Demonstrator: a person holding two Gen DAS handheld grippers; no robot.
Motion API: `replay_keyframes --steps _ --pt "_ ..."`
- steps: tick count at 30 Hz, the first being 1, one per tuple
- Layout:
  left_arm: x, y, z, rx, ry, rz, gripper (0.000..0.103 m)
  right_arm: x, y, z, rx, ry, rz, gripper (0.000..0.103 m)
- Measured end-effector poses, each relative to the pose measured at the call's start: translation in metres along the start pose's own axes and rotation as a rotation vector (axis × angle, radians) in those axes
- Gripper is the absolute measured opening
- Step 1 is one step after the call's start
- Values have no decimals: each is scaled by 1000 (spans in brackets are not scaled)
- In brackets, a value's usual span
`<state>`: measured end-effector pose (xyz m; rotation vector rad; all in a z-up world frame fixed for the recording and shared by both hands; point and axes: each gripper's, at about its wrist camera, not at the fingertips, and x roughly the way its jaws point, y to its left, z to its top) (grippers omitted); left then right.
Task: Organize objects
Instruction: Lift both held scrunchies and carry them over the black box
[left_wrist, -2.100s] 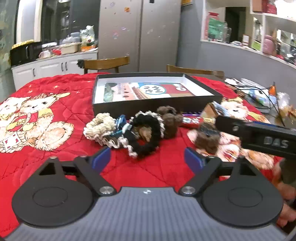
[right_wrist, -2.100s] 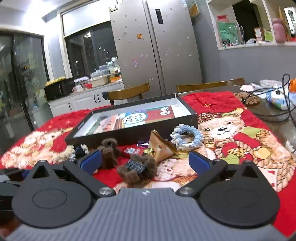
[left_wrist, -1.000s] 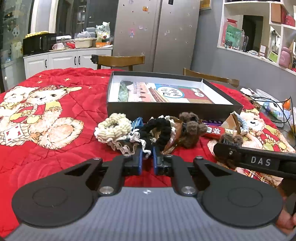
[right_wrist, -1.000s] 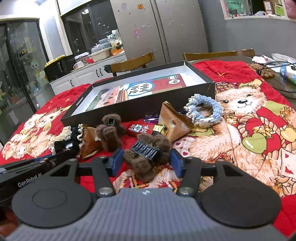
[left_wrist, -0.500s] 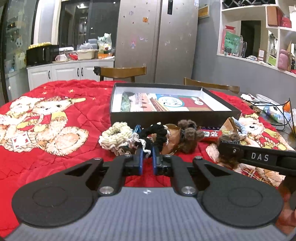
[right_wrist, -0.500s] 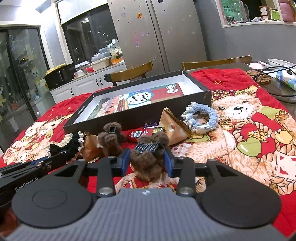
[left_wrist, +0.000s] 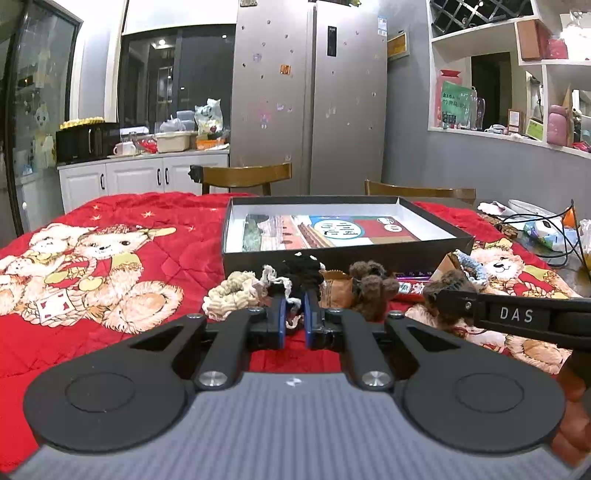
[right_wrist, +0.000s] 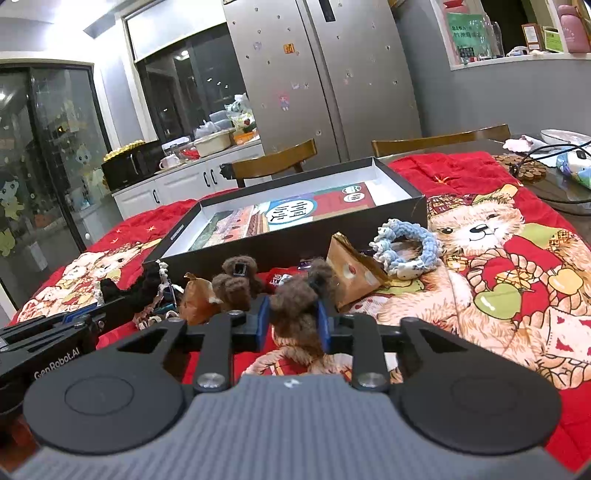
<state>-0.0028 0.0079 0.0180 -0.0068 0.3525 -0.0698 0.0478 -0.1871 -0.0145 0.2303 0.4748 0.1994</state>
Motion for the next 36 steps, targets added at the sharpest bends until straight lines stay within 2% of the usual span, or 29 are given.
replay_keyframes --steps 14,24,36 --pt "-6 -4 0 16 -23 7 12 -3 -2 0 13 -12 16 27" --pt "0 -2 -1 11 11 5 12 -11 2 1 -15 -60 61 27" --pt "7 1 0 -6 41 7 12 -17 -5 3 38 -89 72 27"
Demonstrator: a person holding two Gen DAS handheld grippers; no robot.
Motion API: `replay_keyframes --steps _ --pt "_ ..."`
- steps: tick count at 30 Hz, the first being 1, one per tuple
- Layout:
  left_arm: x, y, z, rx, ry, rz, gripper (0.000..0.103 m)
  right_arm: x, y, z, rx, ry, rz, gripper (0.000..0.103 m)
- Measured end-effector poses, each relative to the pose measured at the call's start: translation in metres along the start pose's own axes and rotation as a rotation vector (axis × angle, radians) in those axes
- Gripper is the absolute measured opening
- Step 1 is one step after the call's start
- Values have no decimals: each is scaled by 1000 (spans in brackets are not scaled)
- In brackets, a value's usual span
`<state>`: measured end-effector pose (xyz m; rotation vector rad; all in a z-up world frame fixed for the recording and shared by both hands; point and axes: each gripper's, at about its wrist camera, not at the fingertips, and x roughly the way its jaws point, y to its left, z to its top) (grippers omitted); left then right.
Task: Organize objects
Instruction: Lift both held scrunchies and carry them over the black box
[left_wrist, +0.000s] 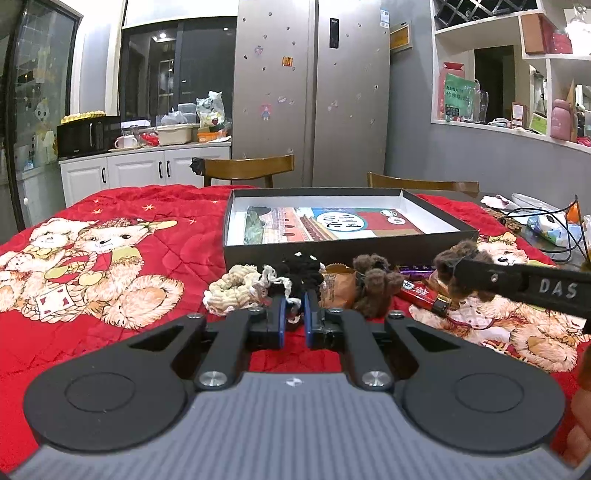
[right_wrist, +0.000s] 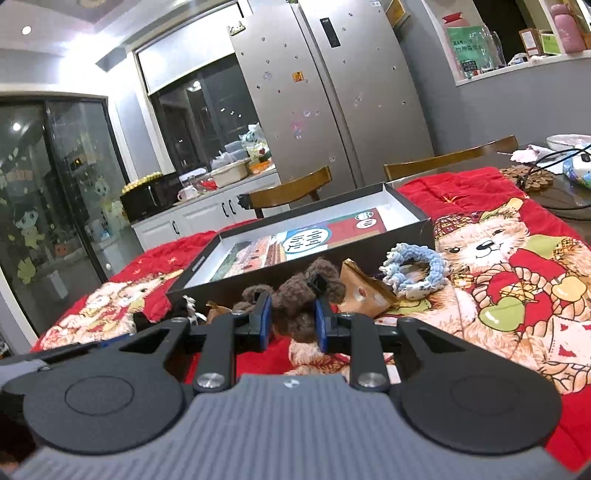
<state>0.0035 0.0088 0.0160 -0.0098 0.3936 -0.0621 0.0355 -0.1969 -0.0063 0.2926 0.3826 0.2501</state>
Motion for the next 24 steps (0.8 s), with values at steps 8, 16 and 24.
replay_keyframes --steps 8,16,24 --pt "-4 -7 0 39 -33 14 12 -7 18 13 -41 13 37 27" --pt "-3 -7 1 37 -26 34 12 -13 44 36 -90 11 110 27" --pt "-11 -3 12 28 -68 49 12 -10 58 53 -97 -11 149 27"
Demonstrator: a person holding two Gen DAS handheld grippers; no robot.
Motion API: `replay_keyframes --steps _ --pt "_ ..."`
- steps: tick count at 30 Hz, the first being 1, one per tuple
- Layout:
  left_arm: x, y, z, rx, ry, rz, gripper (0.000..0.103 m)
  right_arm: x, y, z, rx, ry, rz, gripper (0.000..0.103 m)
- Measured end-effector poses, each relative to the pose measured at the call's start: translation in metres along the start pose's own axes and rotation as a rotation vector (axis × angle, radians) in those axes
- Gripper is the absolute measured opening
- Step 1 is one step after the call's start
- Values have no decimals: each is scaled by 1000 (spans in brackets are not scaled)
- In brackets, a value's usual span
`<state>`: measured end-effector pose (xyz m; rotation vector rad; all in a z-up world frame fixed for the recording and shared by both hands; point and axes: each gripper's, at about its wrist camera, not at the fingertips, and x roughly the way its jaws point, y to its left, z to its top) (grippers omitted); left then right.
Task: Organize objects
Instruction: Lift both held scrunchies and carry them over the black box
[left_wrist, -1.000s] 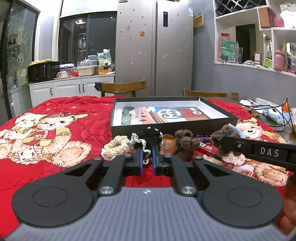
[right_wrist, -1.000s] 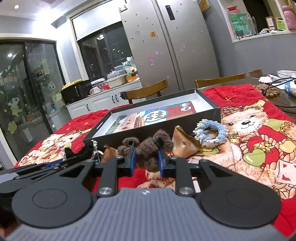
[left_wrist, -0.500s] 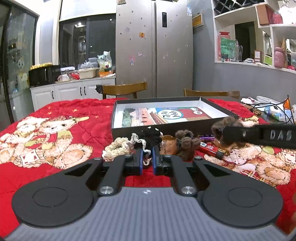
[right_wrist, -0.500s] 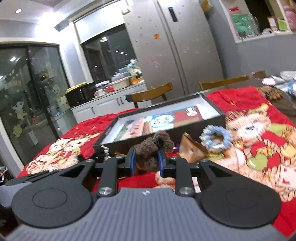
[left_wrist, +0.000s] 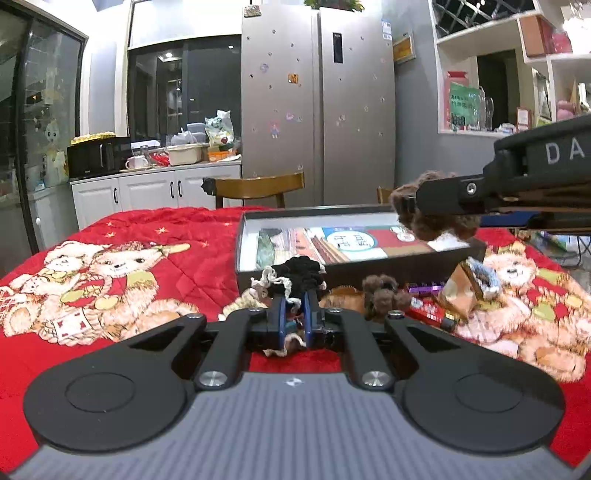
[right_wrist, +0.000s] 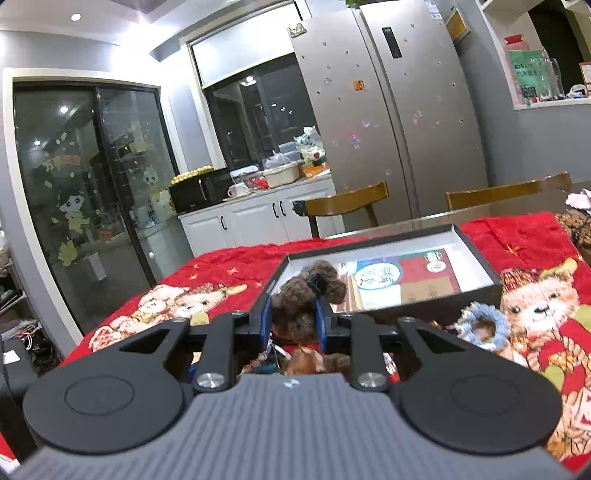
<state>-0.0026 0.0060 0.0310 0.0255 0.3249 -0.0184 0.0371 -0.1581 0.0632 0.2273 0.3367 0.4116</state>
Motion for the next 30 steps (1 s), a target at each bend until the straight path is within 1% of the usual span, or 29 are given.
replay_keyframes --steps 5,13,17,19,24,28,30 --pt "-2 8 23 -26 -48 23 12 3 3 21 5 -38 30 27" --pt "-2 23 78 -91 -151 44 12 10 4 62 -26 -135 64 27" --pt "3 24 107 -83 -194 54 12 18 6 77 -37 -155 67 27" --pt "6 27 121 -95 -201 58 12 23 7 84 -36 -160 66 27" --pt "16 43 152 -153 -194 41 12 38 2 100 -9 -159 69 27" --pt "28 53 169 -153 -176 44 12 60 -6 110 49 -112 65 28" --pt "37 61 178 -156 -141 19 12 74 -11 111 86 -82 60 28"
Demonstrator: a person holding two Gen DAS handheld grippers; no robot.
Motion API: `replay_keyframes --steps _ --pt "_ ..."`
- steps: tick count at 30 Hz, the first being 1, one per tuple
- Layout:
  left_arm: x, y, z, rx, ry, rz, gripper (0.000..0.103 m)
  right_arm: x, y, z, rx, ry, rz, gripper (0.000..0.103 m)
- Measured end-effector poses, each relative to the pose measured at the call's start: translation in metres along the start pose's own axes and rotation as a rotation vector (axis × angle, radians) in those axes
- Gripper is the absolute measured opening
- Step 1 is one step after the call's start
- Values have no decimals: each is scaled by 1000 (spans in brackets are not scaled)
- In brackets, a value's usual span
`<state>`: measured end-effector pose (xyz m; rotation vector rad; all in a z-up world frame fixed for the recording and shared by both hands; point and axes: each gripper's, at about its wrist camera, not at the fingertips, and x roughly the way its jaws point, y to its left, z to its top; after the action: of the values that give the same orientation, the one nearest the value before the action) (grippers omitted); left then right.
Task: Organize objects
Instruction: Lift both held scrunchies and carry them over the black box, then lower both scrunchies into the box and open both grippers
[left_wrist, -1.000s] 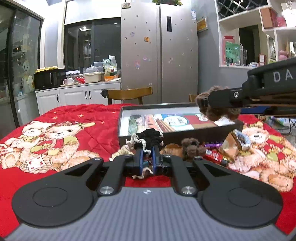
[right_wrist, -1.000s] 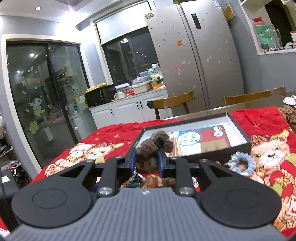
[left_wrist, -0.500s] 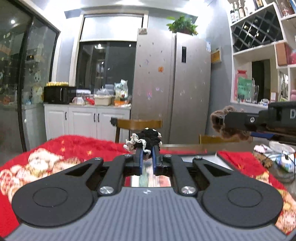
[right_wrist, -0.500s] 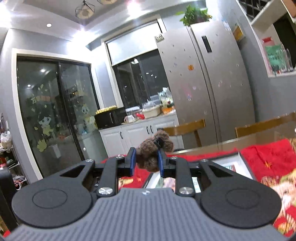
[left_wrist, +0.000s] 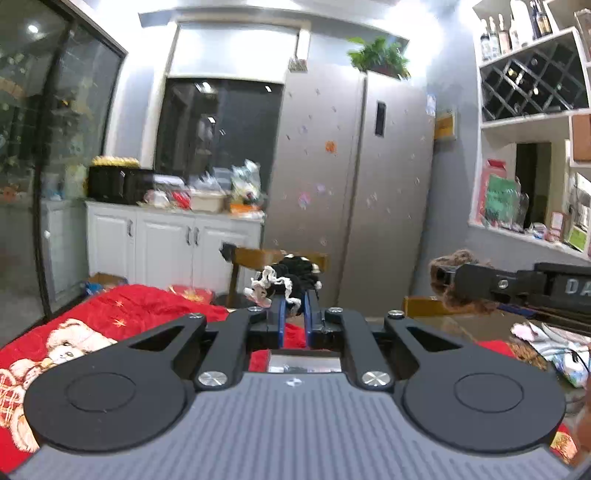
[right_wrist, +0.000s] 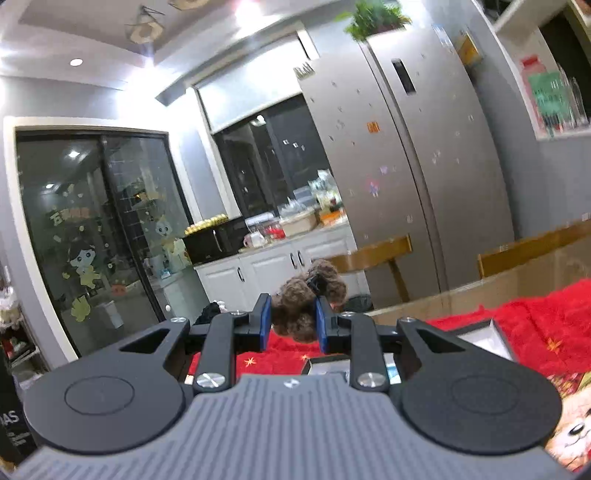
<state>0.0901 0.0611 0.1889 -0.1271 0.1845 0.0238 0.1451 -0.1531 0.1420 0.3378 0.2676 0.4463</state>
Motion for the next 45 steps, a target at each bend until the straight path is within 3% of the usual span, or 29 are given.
replay_keyframes --steps 7,15,22,34,41,45 --pt "43 30 3 -75 108 -101 12 46 -27 -17 107 120 -40 28" --pt "101 41 -40 -106 328 -196 12 73 -52 -60 131 232 -94 28" --pt "127 35 -76 -60 411 -184 12 87 -68 -83 163 328 -127 28" --pt "137 37 -108 -48 455 -197 12 106 -77 -94 198 443 -170 28" --pt "130 32 -111 -27 443 -197 12 107 -85 -85 162 421 -234 28" --pt "126 31 -112 1 428 -187 12 106 -98 -79 276 440 -240 28"
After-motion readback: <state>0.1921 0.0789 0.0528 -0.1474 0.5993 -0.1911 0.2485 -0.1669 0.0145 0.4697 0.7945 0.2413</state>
